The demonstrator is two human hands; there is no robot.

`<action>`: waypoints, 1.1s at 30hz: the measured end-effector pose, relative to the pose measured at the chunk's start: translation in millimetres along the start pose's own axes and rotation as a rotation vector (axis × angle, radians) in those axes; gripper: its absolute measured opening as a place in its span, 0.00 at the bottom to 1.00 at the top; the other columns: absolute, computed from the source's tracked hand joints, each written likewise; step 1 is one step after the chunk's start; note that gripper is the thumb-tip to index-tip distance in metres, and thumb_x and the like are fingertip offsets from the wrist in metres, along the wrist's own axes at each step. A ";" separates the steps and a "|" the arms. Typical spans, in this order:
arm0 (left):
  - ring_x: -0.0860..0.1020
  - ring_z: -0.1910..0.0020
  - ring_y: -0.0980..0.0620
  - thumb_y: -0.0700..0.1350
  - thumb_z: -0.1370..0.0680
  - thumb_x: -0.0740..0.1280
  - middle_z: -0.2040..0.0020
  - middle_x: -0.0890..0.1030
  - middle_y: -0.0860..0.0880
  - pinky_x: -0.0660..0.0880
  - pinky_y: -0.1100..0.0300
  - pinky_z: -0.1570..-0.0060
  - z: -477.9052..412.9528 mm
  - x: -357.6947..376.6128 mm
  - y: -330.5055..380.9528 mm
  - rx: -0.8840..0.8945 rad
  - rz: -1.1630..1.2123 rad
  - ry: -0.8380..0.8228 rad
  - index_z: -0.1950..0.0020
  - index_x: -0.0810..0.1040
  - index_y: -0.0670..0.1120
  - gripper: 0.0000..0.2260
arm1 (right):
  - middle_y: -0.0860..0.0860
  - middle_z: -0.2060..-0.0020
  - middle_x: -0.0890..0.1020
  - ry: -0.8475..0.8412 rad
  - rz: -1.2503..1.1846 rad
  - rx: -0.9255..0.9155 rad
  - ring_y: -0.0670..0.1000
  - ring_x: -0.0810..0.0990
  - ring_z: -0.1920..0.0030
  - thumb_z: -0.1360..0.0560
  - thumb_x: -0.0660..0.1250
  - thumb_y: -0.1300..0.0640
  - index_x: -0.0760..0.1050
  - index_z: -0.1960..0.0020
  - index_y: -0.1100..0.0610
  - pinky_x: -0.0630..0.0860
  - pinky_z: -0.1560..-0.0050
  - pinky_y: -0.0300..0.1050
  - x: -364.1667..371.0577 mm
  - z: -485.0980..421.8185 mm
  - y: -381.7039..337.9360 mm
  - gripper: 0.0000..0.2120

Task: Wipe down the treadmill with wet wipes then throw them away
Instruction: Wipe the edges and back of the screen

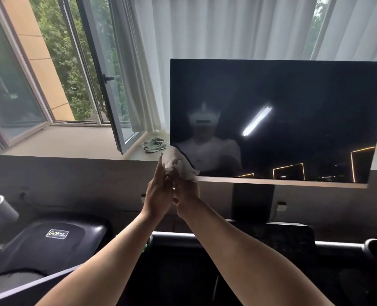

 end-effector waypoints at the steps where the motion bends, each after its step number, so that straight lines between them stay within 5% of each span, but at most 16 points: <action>1: 0.80 0.65 0.55 0.39 0.17 0.63 0.61 0.83 0.52 0.77 0.60 0.69 -1.6 -3.1 -4.1 -0.041 0.058 0.012 0.26 0.71 0.52 0.20 | 0.52 0.66 0.84 -0.024 -0.027 0.020 0.46 0.80 0.74 0.24 0.73 0.47 0.81 0.59 0.58 0.72 0.72 0.37 3.9 2.7 -1.1 0.15; 3: 0.81 0.63 0.50 0.48 0.18 0.63 0.57 0.84 0.49 0.78 0.52 0.65 -2.5 -7.4 -5.2 -0.088 0.088 0.030 0.28 0.73 0.53 0.17 | 0.52 0.64 0.85 -0.084 -0.052 0.051 0.47 0.83 0.71 0.22 0.71 0.49 0.81 0.52 0.58 0.74 0.69 0.37 9.3 9.2 -4.7 0.12; 6: 0.81 0.64 0.57 0.50 0.18 0.66 0.59 0.84 0.49 0.76 0.58 0.63 -4.7 -10.0 4.1 -0.068 -0.051 0.059 0.38 0.76 0.47 0.11 | 0.51 0.61 0.83 -0.155 0.010 0.089 0.47 0.82 0.68 0.17 0.63 0.50 0.78 0.46 0.54 0.75 0.70 0.37 12.8 12.7 -6.4 0.09; 9: 0.81 0.55 0.46 0.52 0.19 0.66 0.56 0.83 0.46 0.77 0.50 0.54 -15.9 -15.2 15.9 0.054 -0.292 0.116 0.50 0.78 0.45 0.10 | 0.49 0.61 0.78 -0.249 0.133 0.116 0.46 0.77 0.66 0.14 0.54 0.54 0.73 0.46 0.50 0.72 0.70 0.35 12.6 17.6 -10.4 0.09; 12: 0.76 0.47 0.46 0.46 0.19 0.68 0.48 0.78 0.46 0.73 0.51 0.44 -30.6 -25.2 30.4 0.145 -0.364 0.216 0.47 0.82 0.40 0.10 | 0.50 0.60 0.83 -0.311 0.309 0.063 0.48 0.82 0.64 0.17 0.62 0.55 0.77 0.43 0.55 0.74 0.68 0.38 6.1 30.7 -34.1 0.08; 15: 0.80 0.54 0.49 0.49 0.19 0.65 0.51 0.82 0.50 0.74 0.55 0.54 -42.9 -24.8 59.5 0.196 -0.231 0.234 0.45 0.80 0.44 0.10 | 0.56 0.55 0.87 -0.205 0.446 -0.194 0.55 0.87 0.58 0.20 0.66 0.53 0.78 0.42 0.57 0.72 0.69 0.38 6.2 24.8 -83.3 0.10; 18: 0.79 0.54 0.59 0.41 0.19 0.66 0.52 0.81 0.57 0.74 0.64 0.53 -56.8 -17.7 89.9 0.226 -0.095 0.301 0.41 0.76 0.48 0.07 | 0.60 0.55 0.86 -0.053 0.397 -0.469 0.58 0.86 0.61 0.21 0.66 0.56 0.75 0.41 0.60 0.72 0.74 0.38 13.1 17.5 -141.9 0.12; 20: 0.78 0.54 0.58 0.38 0.20 0.66 0.53 0.79 0.59 0.71 0.69 0.54 -66.4 -11.5 110.0 0.238 -0.074 0.315 0.43 0.73 0.47 0.08 | 0.60 0.50 0.84 -0.026 0.355 -0.611 0.60 0.85 0.55 0.22 0.68 0.56 0.68 0.40 0.58 0.81 0.62 0.50 20.4 21.1 -176.3 0.14; 22: 0.79 0.53 0.52 0.41 0.19 0.67 0.54 0.80 0.55 0.73 0.63 0.55 -77.9 -3.3 126.4 0.266 -0.108 0.276 0.47 0.74 0.50 0.05 | 0.55 0.50 0.81 -0.062 0.327 -0.683 0.56 0.83 0.52 0.22 0.68 0.57 0.64 0.41 0.51 0.82 0.51 0.54 27.3 24.5 -200.9 0.15; 26: 0.78 0.45 0.48 0.48 0.21 0.65 0.48 0.83 0.53 0.74 0.51 0.43 -104.2 1.9 153.2 0.347 -0.189 0.228 0.49 0.81 0.49 0.06 | 0.59 0.59 0.81 -0.079 0.401 -0.959 0.54 0.81 0.65 0.25 0.60 0.69 0.64 0.47 0.50 0.81 0.67 0.51 35.1 34.8 -255.5 0.15; 30: 0.77 0.38 0.51 0.41 0.23 0.65 0.40 0.82 0.53 0.73 0.50 0.36 -136.8 -9.0 181.7 0.345 -0.190 0.289 0.39 0.81 0.49 0.13 | 0.56 0.59 0.78 0.060 0.575 -1.253 0.44 0.74 0.57 0.24 0.57 0.56 0.69 0.61 0.50 0.77 0.54 0.44 48.4 28.8 -312.6 0.08; 33: 0.77 0.36 0.49 0.38 0.20 0.62 0.31 0.77 0.49 0.73 0.55 0.36 -167.1 -7.5 196.5 0.263 -0.236 0.286 0.27 0.72 0.48 0.21 | 0.50 0.53 0.79 0.126 0.824 -1.370 0.44 0.76 0.52 0.18 0.62 0.56 0.78 0.57 0.55 0.75 0.53 0.40 63.7 17.7 -341.4 0.10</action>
Point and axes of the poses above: each hand's wrist, its own z-axis away from the middle knuckle, its own x-axis out of the palm, y = z × x, the point moved 6 cm from there along -z, towards the middle knuckle
